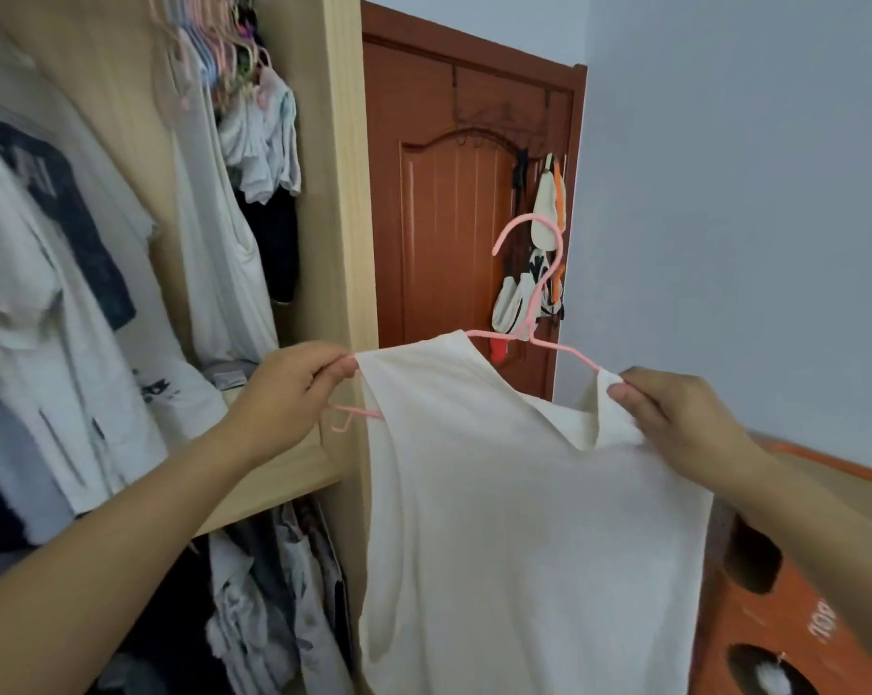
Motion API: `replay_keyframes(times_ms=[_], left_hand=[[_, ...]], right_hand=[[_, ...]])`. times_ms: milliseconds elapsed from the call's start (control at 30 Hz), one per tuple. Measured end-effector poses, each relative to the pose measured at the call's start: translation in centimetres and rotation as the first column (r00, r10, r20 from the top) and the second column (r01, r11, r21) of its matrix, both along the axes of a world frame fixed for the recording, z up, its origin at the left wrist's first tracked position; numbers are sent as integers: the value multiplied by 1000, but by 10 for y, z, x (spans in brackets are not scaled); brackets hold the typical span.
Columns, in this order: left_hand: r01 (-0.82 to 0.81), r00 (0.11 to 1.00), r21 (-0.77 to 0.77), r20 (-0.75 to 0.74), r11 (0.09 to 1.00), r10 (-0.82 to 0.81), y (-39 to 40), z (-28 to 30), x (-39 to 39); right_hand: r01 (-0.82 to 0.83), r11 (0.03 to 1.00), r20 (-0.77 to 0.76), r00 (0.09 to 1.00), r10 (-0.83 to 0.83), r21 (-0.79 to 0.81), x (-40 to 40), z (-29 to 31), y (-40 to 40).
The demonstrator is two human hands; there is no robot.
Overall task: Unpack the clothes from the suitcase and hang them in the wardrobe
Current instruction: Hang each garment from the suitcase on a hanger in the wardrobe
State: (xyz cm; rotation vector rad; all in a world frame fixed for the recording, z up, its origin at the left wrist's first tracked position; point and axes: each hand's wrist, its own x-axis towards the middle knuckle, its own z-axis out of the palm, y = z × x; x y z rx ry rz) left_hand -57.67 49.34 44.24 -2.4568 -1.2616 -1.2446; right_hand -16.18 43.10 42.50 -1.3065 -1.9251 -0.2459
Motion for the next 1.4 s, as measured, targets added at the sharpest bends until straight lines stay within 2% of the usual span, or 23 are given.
replay_keyframes(times_ms=[67,133,233,300,367,467,567,667,700,767,867,933,1000,1133,1233,1300,1400], left_hand=[[39,996,-25,78,999,-37,1,0,3],[22,997,-10,73,1000,-21,4,-3,5],[-68,998,80,4,994,68,8,-7,8],[-138,984,198,-84,970,157,10,-6,8],[-171,966,270,-144,948,216,9,-4,8],[-102,978,297,-145,949,151,8,-2,19],[-43,999,205,36,978,36,8,-6,42],[-30,943,85,334,996,0,7,-7,62],[-20,916,45,401,999,0,8,-6,65],[-20,895,-6,445,1000,21,9,-6,68],[5,909,-25,417,1000,6,13,-5,75],[11,938,-3,347,1000,-9,16,-1,85],[13,949,18,316,1000,-18,20,2,92],[55,904,-50,427,997,-28,24,-1,93],[37,905,-111,424,993,14,22,-3,94],[-19,939,-92,341,996,49,20,0,98],[-233,972,15,47,972,232,14,15,107]], right_hand=[[-60,998,-13,998,60,10,11,-4,11],[-12,995,-19,1000,14,94,29,-11,23],[255,935,-116,965,-233,244,56,-5,32],[373,889,-159,926,-341,265,69,2,34],[360,897,-161,931,-328,256,80,5,38],[171,966,-110,982,-151,195,89,6,47],[105,994,-174,980,-98,33,91,20,57],[117,988,-147,980,-132,-104,104,38,64],[75,988,-191,976,-100,-134,111,44,62],[-50,983,-324,946,-9,-174,120,58,53],[-109,979,-331,943,47,-171,114,79,49],[-114,979,-280,958,63,-168,99,87,53],[-138,964,-198,976,93,-229,89,89,57],[-55,910,42,996,79,-411,96,77,58],[-12,945,46,999,29,-328,100,74,53],[-22,974,-7,1000,21,-227,99,75,49],[-37,987,-61,998,28,-157,97,81,43]])
